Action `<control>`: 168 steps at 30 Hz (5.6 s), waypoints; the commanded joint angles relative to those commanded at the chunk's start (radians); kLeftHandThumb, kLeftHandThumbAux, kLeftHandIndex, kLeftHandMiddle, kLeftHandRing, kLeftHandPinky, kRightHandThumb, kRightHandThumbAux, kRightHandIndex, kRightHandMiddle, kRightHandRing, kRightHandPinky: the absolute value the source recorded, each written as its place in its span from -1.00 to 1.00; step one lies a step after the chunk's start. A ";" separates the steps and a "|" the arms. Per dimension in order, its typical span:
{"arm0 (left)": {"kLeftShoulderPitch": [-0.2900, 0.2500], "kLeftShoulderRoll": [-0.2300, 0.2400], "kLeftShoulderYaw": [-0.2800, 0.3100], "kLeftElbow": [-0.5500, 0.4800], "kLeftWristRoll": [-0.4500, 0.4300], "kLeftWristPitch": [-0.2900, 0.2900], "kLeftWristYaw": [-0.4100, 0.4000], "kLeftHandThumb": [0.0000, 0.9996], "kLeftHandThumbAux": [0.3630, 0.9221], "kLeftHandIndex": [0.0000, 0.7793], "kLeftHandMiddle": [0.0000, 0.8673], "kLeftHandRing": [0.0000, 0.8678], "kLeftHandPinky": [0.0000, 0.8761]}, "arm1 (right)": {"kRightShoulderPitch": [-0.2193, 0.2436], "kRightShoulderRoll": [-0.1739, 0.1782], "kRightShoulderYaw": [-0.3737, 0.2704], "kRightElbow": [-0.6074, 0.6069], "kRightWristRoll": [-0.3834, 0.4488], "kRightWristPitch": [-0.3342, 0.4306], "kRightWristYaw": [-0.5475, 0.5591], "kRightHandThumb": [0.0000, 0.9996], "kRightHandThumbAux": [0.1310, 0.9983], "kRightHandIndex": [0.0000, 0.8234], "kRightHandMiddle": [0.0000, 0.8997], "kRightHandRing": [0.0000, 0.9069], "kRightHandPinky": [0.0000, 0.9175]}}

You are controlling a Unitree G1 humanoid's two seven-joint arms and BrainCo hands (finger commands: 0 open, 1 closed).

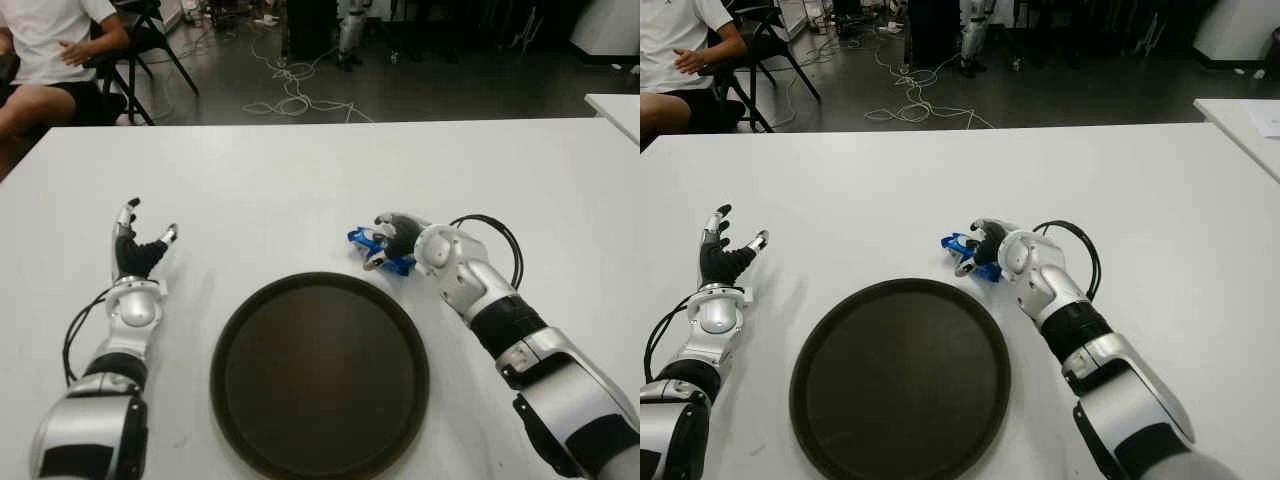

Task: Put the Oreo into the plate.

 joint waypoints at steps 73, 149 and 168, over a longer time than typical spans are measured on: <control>0.006 0.004 -0.004 -0.007 0.000 0.003 0.004 -1.00 0.35 -0.86 -0.82 -0.88 -0.92 | 0.041 0.017 0.035 -0.009 -0.044 0.041 -0.088 -1.00 0.32 -0.96 -0.86 -0.92 -1.00; 0.009 0.000 -0.002 -0.016 0.001 0.005 0.008 -1.00 0.33 -0.86 -0.81 -0.88 -0.94 | 0.051 0.054 -0.068 0.178 0.004 -0.244 -0.595 0.38 0.37 0.05 0.59 0.59 0.60; 0.007 -0.004 0.001 -0.013 -0.002 0.001 0.008 -1.00 0.38 -0.84 -0.80 -0.85 -0.92 | 0.047 0.059 -0.090 0.182 0.023 -0.239 -0.581 0.38 0.37 0.06 0.65 0.65 0.64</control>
